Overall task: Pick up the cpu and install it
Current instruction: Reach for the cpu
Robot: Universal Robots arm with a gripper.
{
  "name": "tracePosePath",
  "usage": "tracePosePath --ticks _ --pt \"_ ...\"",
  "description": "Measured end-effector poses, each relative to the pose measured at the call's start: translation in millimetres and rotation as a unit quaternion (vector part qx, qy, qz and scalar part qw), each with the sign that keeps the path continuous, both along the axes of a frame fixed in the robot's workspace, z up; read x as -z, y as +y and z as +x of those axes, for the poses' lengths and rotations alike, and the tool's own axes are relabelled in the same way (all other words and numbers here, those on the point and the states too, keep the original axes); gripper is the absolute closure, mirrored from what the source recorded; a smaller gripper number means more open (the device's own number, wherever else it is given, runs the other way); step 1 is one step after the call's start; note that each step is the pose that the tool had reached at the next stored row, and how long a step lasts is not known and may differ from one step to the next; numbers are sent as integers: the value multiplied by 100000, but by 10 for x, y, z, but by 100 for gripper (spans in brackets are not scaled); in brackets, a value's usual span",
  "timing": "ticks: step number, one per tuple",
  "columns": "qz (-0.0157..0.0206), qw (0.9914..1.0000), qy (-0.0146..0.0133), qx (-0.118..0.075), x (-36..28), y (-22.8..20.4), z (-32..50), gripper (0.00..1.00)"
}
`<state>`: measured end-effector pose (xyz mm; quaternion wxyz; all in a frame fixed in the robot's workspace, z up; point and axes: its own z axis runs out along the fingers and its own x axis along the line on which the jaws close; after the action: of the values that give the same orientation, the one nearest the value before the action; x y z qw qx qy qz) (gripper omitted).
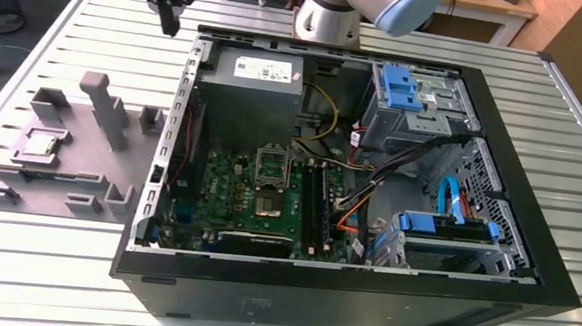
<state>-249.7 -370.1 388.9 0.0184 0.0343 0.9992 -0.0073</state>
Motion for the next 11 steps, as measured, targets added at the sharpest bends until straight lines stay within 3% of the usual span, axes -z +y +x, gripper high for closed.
tracePosePath --ticks 11 --pt "-2 100000 -56 0 4 0 -234 89"
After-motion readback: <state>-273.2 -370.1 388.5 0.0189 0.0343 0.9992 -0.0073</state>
